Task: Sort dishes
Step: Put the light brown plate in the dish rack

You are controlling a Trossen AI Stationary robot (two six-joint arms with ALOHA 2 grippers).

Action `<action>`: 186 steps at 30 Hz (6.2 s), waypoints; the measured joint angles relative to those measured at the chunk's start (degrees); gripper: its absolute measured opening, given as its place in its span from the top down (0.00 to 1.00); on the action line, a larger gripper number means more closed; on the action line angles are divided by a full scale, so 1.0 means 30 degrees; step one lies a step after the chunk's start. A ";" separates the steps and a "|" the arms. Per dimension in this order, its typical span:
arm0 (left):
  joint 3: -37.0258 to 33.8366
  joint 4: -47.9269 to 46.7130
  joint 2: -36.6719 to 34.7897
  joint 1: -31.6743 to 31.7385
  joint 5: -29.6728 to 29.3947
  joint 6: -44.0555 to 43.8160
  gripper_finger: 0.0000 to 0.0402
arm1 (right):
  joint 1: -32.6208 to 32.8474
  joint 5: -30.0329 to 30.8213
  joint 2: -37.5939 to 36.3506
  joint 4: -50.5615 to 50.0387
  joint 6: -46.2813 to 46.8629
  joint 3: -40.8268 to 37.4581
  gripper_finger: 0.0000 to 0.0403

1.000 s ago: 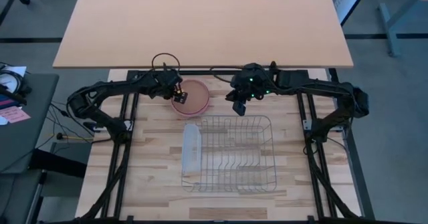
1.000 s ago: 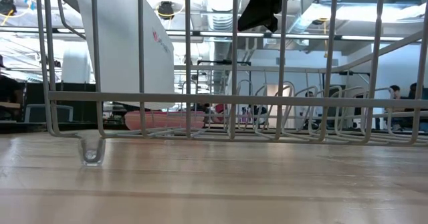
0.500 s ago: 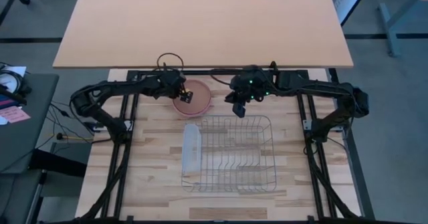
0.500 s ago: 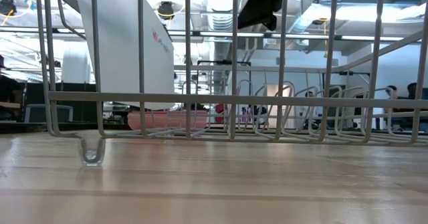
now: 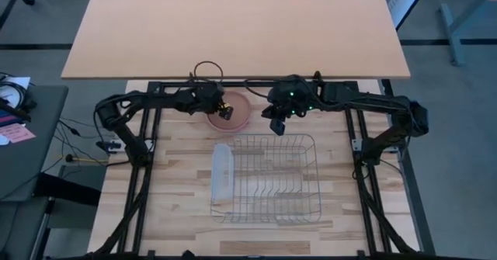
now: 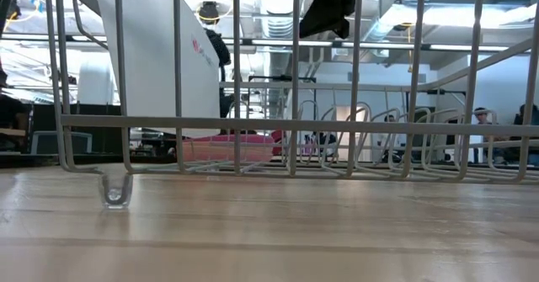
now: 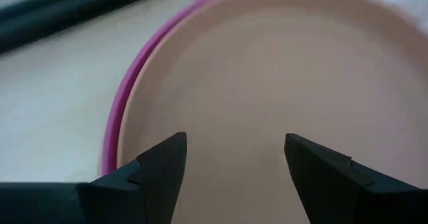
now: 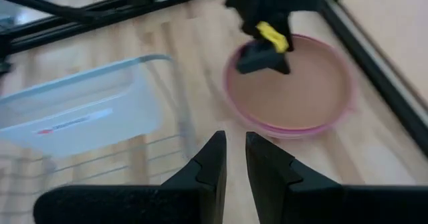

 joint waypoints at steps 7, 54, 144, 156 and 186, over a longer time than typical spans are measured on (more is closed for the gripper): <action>0.0782 -0.1036 -0.0888 -0.0617 -0.0057 0.0978 0.39 | -0.0653 0.1041 0.0708 0.0088 -0.0016 -0.0007 0.84; -0.1409 -0.2157 -1.2539 -0.2660 -0.1166 0.7055 0.39 | -0.3976 0.0863 1.4741 -0.5888 0.3054 1.2101 0.36; -0.1409 -0.2165 -1.2532 -0.2652 -0.1166 0.7068 0.39 | -0.2817 0.2121 1.6706 -0.8485 0.2894 1.2888 0.41; -0.1409 -0.2178 -1.2532 -0.2655 -0.1166 0.7399 0.39 | -0.2820 0.2164 1.6366 -0.8407 0.2236 1.2874 0.88; -0.3408 -0.1093 -1.2182 0.1163 0.1486 0.7665 0.39 | -0.3638 0.2788 1.6247 -1.0777 0.0067 1.7108 0.96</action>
